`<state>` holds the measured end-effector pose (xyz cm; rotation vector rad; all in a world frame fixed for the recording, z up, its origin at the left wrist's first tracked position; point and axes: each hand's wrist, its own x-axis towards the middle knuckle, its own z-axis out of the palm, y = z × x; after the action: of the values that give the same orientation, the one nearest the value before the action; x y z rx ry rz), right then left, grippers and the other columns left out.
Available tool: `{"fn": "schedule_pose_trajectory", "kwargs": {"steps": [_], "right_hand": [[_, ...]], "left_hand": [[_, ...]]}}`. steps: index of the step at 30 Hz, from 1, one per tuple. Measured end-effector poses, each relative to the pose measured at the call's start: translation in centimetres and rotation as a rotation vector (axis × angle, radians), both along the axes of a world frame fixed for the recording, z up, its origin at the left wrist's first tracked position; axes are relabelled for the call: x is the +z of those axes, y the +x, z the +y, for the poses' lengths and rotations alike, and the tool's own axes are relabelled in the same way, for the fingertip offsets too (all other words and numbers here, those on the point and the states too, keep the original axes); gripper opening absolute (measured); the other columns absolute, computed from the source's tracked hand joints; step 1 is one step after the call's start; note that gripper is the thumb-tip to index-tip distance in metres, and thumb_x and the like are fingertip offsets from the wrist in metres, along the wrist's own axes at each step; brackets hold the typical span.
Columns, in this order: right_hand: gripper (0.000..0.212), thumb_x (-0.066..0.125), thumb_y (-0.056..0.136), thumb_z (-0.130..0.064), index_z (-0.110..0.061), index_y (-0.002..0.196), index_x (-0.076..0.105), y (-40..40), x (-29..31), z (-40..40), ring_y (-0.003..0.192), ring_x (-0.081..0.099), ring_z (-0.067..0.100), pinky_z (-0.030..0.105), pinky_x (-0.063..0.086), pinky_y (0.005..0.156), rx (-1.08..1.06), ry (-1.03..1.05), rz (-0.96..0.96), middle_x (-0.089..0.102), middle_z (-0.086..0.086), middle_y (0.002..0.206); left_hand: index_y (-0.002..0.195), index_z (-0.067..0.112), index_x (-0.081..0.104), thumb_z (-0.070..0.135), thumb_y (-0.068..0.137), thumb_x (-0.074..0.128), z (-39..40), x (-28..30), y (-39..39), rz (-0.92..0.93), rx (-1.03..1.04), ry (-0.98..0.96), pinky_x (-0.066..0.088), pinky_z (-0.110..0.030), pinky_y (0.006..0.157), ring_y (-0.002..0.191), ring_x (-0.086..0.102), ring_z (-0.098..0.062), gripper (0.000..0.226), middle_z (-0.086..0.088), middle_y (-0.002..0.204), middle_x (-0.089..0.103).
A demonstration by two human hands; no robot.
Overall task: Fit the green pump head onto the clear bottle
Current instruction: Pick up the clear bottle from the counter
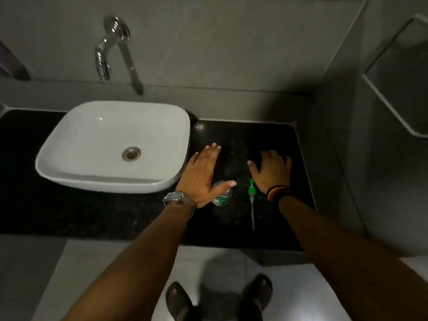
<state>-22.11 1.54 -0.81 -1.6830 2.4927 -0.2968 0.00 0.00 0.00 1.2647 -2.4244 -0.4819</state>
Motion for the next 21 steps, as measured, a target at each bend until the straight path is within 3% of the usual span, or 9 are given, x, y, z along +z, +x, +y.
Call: {"fn": "schedule_pose_trajectory", "kwargs": {"steps": [3,7,14,17,19,21], "right_hand": [[0.043,0.057,0.088,-0.053,-0.017,0.104,0.074,-0.4,-2.9,0.7,0.113,0.058,0.039,0.046,0.039,0.104,-0.082,0.192,0.003,0.059,0.015,0.121],[0.058,0.067,0.078,-0.062,-0.013,0.109,0.072,0.1,-5.0,0.9,0.116,0.06,0.039,0.046,0.045,0.101,-0.21,0.302,-0.14,0.063,0.017,0.124],[0.066,0.083,0.06,-0.055,-0.018,0.113,0.07,0.8,-5.7,-0.9,0.117,0.062,0.037,0.048,0.051,0.101,-0.291,0.357,-0.243,0.067,0.013,0.125],[0.068,0.073,0.052,-0.066,-0.015,0.097,0.074,0.1,-4.3,-1.3,0.107,0.066,0.037,0.05,0.054,0.095,-0.267,0.261,-0.361,0.071,0.013,0.113],[0.068,0.065,0.042,-0.075,-0.015,0.073,0.074,-0.4,-2.1,-1.1,0.095,0.069,0.034,0.049,0.056,0.092,-0.266,0.081,-0.486,0.074,0.011,0.097],[0.057,0.064,0.046,-0.076,-0.02,0.053,0.066,-0.5,0.7,-0.5,0.091,0.069,0.026,0.047,0.055,0.092,-0.247,-0.143,-0.551,0.073,0.006,0.089]], "left_hand": [[0.16,0.015,0.017,0.078,0.08,0.056,1.0,-2.5,0.4,-0.024,0.004,0.118,0.026,-0.05,0.123,0.15,0.034,-0.029,0.11,-0.015,0.16,0.039],[0.158,0.016,0.024,0.073,0.076,0.068,2.1,-4.7,0.7,-0.021,0.059,0.218,0.044,-0.045,0.112,0.13,0.055,-0.032,0.109,-0.016,0.143,0.058],[0.133,0.023,0.06,0.059,0.074,0.076,1.6,-5.6,0.5,0.089,0.144,0.212,0.051,-0.044,0.102,0.115,0.064,-0.025,0.071,-0.003,0.128,0.069],[0.119,0.023,0.067,0.056,0.072,0.077,1.2,-5.1,0.2,0.074,0.107,0.198,0.054,-0.043,0.095,0.106,0.066,-0.022,0.058,0.0,0.118,0.071],[0.117,0.021,0.069,0.052,0.07,0.08,1.0,-4.9,0.2,0.076,0.105,0.2,0.053,-0.042,0.096,0.107,0.066,-0.025,0.057,-0.002,0.121,0.071],[0.119,0.02,0.071,0.047,0.068,0.084,1.0,-4.7,0.3,0.075,0.124,0.213,0.05,-0.043,0.102,0.115,0.064,-0.029,0.059,-0.004,0.129,0.068]]}}
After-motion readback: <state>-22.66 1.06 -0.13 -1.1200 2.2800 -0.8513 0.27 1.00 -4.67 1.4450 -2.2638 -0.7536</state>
